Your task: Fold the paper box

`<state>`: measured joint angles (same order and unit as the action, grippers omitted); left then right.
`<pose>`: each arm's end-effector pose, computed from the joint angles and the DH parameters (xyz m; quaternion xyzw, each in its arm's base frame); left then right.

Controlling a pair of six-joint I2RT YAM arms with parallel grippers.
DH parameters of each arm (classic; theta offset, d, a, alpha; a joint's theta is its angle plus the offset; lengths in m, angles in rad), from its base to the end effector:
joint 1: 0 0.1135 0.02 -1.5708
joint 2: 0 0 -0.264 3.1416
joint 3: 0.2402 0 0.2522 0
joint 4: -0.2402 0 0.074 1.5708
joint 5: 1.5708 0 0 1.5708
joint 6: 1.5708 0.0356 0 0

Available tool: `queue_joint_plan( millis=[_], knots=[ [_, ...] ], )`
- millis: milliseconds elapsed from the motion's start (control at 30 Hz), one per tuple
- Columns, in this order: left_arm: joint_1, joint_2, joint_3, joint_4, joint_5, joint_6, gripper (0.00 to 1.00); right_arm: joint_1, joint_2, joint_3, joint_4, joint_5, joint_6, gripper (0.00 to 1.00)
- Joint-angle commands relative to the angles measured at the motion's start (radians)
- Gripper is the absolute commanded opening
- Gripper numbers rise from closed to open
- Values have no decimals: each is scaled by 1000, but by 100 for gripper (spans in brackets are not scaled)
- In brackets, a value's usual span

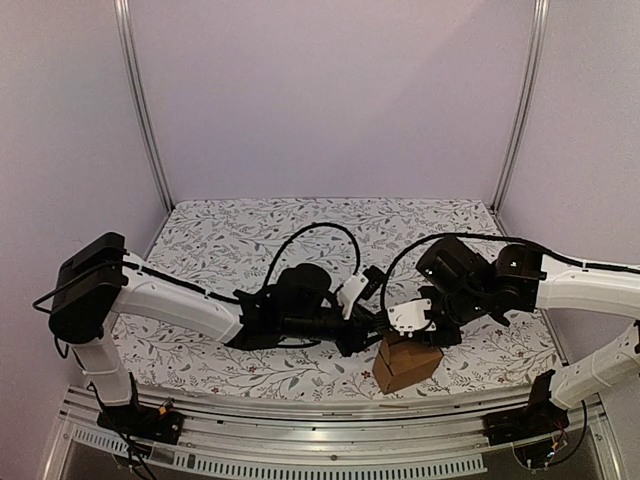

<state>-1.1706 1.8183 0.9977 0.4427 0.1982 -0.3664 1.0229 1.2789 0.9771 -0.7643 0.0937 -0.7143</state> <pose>0.1481 -0.3682 0.1910 0.3733 0.7359 -0.4474 0.3450 0.1324 0.2105 0.2550 -0.7309 0.6337 -0.0065 0.2534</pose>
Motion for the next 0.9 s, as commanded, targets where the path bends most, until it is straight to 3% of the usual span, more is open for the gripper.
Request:
queue_joint_plan(
  millis=[0,200,300,400,600,767,867],
  knots=[
    [-18,3,5,-27,-10,21,25,-15,-32,35,-58,-80,13,34],
    [-17,-19,1,-33,-35,27,28,-19,-53,46,-99,-135,4,36],
    [-13,-30,4,-42,-43,31,28,-19,-61,56,-111,-132,-3,30],
    [-8,-32,4,-45,-44,31,28,-19,-67,56,-117,-121,-16,18],
    [-6,-38,4,-51,-43,30,28,-20,-77,45,-108,-56,-24,18],
    [1,-62,-2,-65,-53,29,28,-19,-89,54,-111,-41,-32,2],
    [9,-91,-27,-70,-69,29,29,-20,-76,49,-98,-42,-45,0]
  ],
)
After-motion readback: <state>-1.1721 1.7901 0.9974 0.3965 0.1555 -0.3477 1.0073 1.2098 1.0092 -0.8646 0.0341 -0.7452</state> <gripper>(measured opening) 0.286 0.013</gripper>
